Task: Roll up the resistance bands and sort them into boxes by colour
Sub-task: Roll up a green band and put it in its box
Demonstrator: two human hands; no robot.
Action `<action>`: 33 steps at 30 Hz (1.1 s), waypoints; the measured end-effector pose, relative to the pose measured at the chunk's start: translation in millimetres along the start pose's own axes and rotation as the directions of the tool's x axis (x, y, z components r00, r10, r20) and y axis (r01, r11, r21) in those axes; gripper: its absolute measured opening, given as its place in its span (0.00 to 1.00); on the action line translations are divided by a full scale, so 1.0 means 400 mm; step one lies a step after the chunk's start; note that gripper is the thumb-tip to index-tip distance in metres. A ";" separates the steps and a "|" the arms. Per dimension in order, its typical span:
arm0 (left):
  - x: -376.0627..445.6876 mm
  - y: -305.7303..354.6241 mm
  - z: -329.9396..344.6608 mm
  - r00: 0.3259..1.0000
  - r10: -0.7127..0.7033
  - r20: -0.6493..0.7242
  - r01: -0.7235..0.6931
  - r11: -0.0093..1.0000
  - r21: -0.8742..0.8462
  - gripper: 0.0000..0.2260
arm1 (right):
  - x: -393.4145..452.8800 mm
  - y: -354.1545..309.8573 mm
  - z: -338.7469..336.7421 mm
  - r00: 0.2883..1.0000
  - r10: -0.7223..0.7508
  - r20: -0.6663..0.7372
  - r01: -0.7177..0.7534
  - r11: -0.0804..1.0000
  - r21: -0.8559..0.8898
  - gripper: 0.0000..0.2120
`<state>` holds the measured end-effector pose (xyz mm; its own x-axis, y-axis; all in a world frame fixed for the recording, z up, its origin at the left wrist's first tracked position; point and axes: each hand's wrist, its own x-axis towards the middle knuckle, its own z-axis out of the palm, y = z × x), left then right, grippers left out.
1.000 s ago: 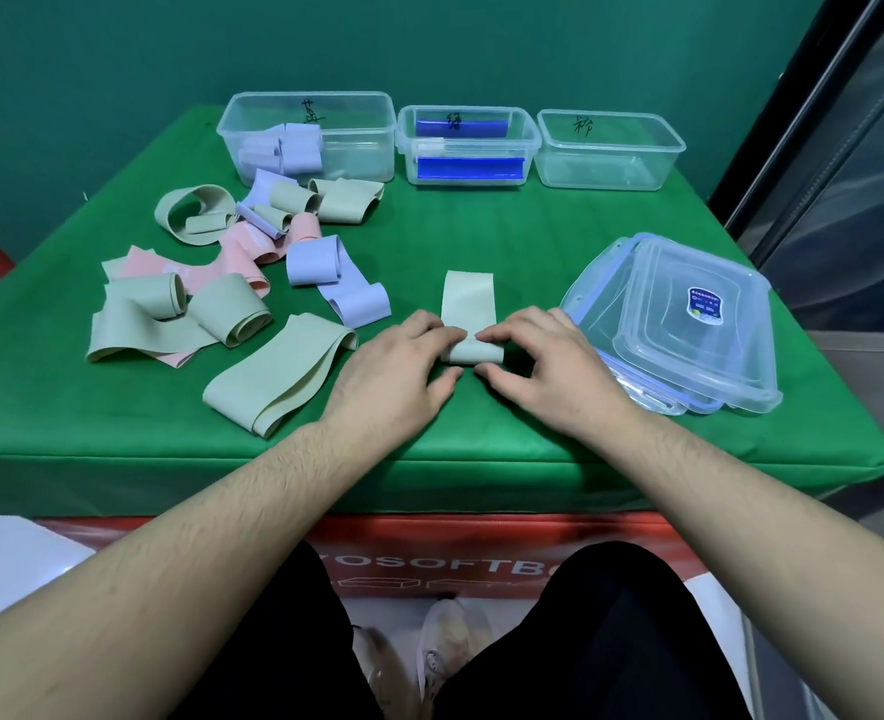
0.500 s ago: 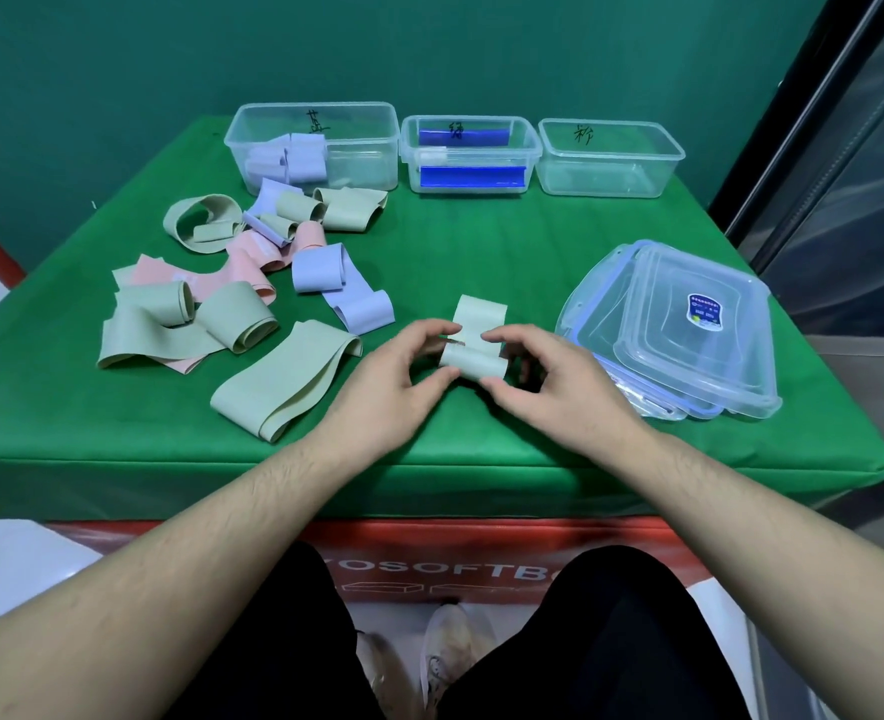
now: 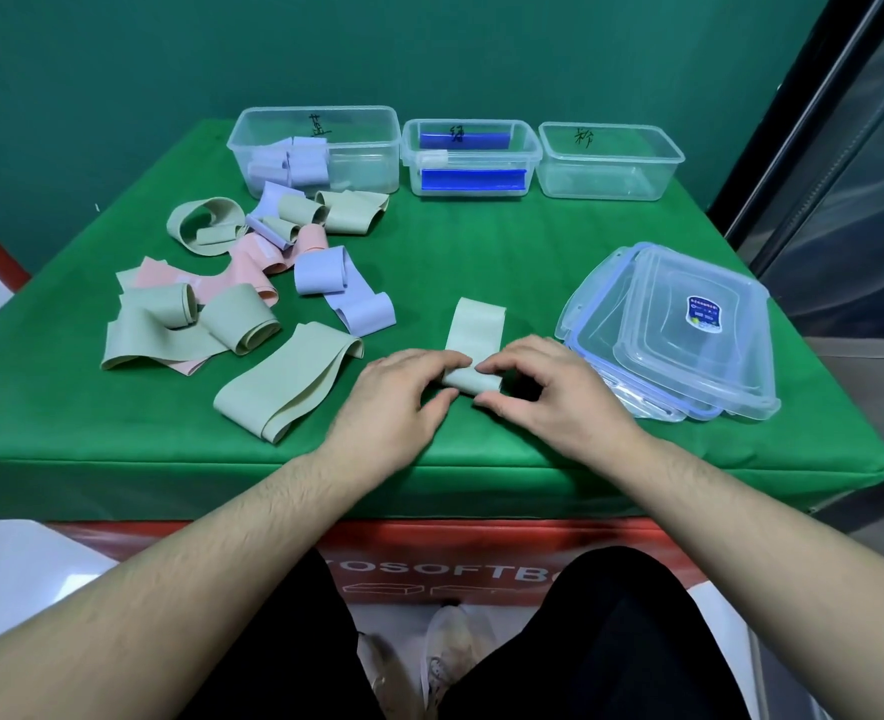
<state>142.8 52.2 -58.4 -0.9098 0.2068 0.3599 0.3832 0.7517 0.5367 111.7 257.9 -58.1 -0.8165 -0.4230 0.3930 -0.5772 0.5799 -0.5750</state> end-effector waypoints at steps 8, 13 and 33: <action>-0.013 -0.002 -0.004 0.996 0.080 -0.033 -0.078 0.995 0.056 0.12 | -0.001 -0.010 0.000 1.000 -0.028 -0.007 0.028 0.999 0.028 0.12; -0.031 0.002 -0.007 0.993 0.104 -0.051 -0.100 0.992 0.080 0.15 | -0.007 -0.012 0.004 1.000 -0.013 -0.007 0.013 0.999 0.041 0.13; -0.041 0.019 0.007 0.995 0.044 -0.090 -0.033 0.992 0.122 0.14 | -0.016 -0.008 -0.006 1.000 0.002 -0.021 -0.001 0.997 0.073 0.11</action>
<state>160.1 56.3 -62.3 -0.8738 0.1822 0.4508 0.3907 0.8150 0.4278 118.7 260.4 -56.9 -0.8179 -0.4067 0.4070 -0.5740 0.5277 -0.6261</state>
